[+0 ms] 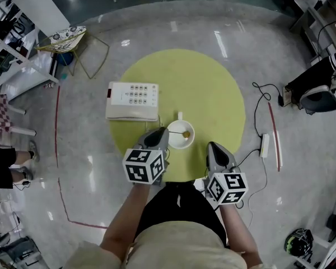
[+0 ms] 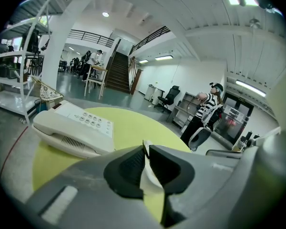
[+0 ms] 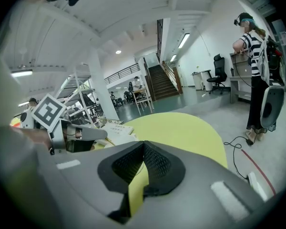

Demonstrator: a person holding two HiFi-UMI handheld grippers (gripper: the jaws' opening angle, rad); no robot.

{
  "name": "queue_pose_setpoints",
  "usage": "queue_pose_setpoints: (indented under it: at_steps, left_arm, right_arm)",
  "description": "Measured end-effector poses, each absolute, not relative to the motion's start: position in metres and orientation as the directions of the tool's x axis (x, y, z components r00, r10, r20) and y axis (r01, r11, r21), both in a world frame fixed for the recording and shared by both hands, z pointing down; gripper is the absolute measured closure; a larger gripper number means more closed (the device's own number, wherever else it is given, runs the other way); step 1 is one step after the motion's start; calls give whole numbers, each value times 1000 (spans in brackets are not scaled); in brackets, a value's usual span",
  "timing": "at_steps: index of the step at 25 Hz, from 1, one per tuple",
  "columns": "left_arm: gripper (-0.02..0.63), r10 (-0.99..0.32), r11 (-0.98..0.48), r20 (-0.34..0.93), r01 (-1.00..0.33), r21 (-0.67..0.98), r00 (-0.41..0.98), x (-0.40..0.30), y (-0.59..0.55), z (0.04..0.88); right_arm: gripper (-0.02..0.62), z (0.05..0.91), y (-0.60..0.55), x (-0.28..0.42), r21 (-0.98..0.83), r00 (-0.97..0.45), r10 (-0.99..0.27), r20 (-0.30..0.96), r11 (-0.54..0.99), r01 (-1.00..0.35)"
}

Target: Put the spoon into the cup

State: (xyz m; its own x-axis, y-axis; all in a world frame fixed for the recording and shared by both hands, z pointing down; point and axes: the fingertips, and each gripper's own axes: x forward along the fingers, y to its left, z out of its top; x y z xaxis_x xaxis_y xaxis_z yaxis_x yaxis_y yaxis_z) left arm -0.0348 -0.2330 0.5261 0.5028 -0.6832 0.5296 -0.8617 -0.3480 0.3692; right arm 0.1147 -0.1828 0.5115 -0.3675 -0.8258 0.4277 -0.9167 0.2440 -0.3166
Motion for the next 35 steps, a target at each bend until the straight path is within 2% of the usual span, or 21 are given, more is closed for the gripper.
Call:
queue_pose_setpoints:
  at_steps: [35]
  left_arm:
    - [486,-674,-339,559,-875,347,483,-42,-230,542]
  right_arm:
    - [596,518,-181,116,-322,-382,-815,435,256,-911]
